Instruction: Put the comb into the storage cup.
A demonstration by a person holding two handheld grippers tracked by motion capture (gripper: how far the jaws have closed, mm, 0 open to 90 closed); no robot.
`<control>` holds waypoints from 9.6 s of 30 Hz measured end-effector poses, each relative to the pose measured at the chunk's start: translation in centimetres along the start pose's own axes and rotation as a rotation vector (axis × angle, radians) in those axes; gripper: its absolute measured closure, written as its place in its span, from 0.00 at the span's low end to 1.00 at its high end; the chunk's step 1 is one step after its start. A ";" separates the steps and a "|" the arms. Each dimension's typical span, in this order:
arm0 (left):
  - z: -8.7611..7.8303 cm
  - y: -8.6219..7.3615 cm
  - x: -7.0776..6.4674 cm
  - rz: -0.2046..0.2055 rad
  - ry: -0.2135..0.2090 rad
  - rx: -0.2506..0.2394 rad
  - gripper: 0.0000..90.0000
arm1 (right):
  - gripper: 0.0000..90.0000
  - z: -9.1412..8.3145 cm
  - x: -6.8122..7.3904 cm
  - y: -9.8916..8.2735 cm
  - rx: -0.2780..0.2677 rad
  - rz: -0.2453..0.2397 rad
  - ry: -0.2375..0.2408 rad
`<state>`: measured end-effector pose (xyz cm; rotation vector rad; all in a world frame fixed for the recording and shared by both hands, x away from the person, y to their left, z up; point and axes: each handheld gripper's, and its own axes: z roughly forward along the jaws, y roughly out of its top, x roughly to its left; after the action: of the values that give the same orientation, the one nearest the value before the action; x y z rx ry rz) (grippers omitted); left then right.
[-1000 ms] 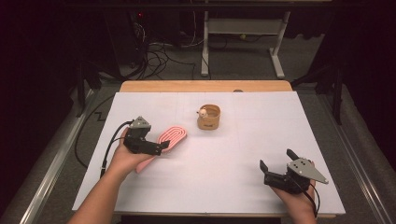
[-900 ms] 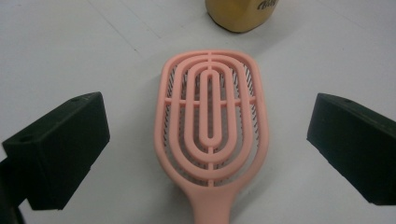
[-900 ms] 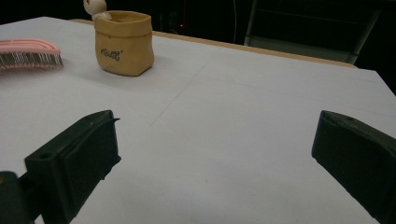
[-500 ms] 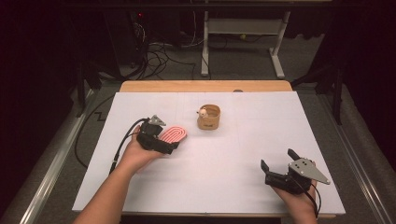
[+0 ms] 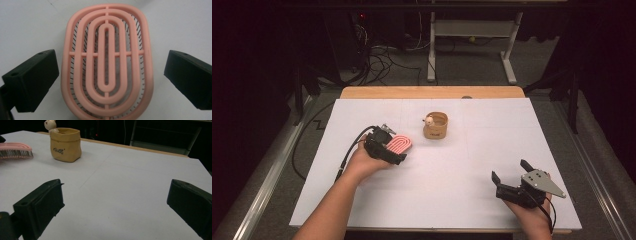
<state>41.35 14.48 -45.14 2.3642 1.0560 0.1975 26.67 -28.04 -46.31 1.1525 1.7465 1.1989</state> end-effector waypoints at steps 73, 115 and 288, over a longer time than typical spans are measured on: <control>-0.6 -0.1 0.1 -0.042 0.000 0.016 0.22 | 0.01 -0.2 -0.2 0.0 -0.005 0.008 -0.010; -6.5 -3.7 -0.3 -0.064 -0.016 -0.425 0.22 | 0.01 -0.3 -0.1 -0.1 -0.013 0.010 -0.012; -3.9 -0.7 -12.4 0.190 -0.110 -0.691 0.22 | 0.00 1.3 6.9 10.6 -0.153 0.046 0.304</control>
<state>31.09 7.51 -41.17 1.8117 0.5776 0.4212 28.30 -19.38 -37.16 0.9630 1.8172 1.5733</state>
